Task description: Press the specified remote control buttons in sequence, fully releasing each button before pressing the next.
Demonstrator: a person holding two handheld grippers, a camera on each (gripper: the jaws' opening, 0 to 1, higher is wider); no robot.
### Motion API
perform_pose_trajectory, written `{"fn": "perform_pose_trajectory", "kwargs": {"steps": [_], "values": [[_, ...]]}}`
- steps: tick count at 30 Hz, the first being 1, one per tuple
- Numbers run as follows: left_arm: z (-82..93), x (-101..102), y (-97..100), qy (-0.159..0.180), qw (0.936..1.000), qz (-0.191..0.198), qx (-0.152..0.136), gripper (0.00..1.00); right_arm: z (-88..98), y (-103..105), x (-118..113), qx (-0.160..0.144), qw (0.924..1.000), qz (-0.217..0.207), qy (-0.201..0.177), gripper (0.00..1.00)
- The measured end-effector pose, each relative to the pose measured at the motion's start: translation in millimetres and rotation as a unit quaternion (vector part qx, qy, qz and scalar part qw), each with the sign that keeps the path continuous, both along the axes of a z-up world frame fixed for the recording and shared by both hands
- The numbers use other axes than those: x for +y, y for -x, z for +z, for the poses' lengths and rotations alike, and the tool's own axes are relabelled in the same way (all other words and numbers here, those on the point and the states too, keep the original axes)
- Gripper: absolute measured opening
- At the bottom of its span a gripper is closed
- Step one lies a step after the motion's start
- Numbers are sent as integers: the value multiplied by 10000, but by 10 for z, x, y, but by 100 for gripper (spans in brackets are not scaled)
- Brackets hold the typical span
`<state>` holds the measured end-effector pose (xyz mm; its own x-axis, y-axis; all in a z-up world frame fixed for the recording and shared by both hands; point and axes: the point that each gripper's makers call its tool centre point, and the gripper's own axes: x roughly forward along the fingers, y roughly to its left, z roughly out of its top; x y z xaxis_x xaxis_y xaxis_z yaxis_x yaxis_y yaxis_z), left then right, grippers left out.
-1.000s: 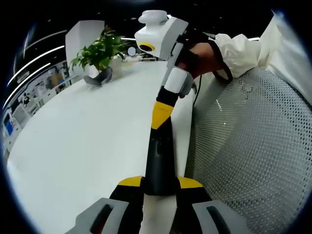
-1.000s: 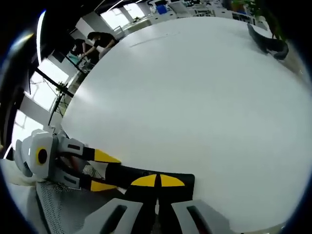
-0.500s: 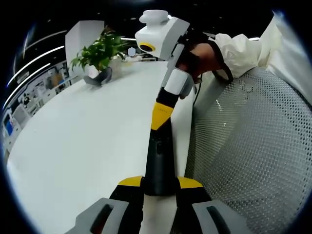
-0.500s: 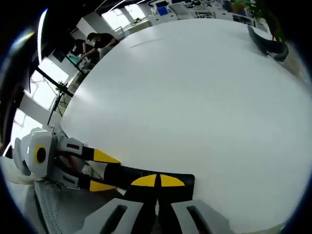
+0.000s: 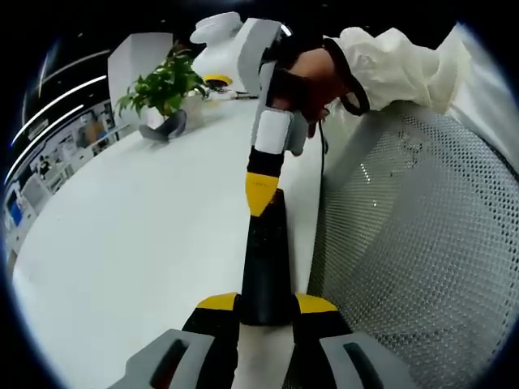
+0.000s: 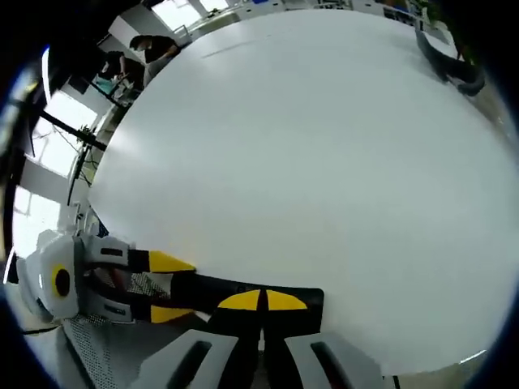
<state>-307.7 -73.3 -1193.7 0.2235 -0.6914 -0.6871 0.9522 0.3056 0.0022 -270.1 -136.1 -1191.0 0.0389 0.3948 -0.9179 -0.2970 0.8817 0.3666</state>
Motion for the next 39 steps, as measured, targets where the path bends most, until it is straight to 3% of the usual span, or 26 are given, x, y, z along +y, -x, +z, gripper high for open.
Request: {"fn": "perform_pose_trajectory", "kwargs": {"steps": [3,6,13,15,16,23,27,29,34,39], "values": [[0,1,0,-4,10000,8,3,24,-9,-11,3,299,9995,46,132,0],[-1,2,0,-3,10000,11,8,24,-22,-22,12,414,9985,130,325,0],[0,-1,-2,5,10000,15,16,24,-36,-22,3,121,9925,527,1094,0],[0,-2,-3,5,10000,12,12,24,-43,-26,14,-5,9885,982,1151,0],[1,-3,-3,8,10000,10,11,24,-45,-24,16,-1,9882,1006,1159,0],[2,-3,-5,15,10000,1,5,24,-51,-27,12,100,9896,1029,1001,0],[3,-7,-4,18,10000,-14,6,24,-53,-32,14,-32,9887,1034,1083,0],[3,-8,-5,19,10000,-15,5,24,-55,-45,5,9,9913,816,1034,0],[4,-9,-7,12,10000,-20,11,24,-38,-43,-1,112,9991,213,362,0],[4,-9,-8,15,10000,-26,9,24,-23,-26,-22,-97,9998,98,174,0]]}}
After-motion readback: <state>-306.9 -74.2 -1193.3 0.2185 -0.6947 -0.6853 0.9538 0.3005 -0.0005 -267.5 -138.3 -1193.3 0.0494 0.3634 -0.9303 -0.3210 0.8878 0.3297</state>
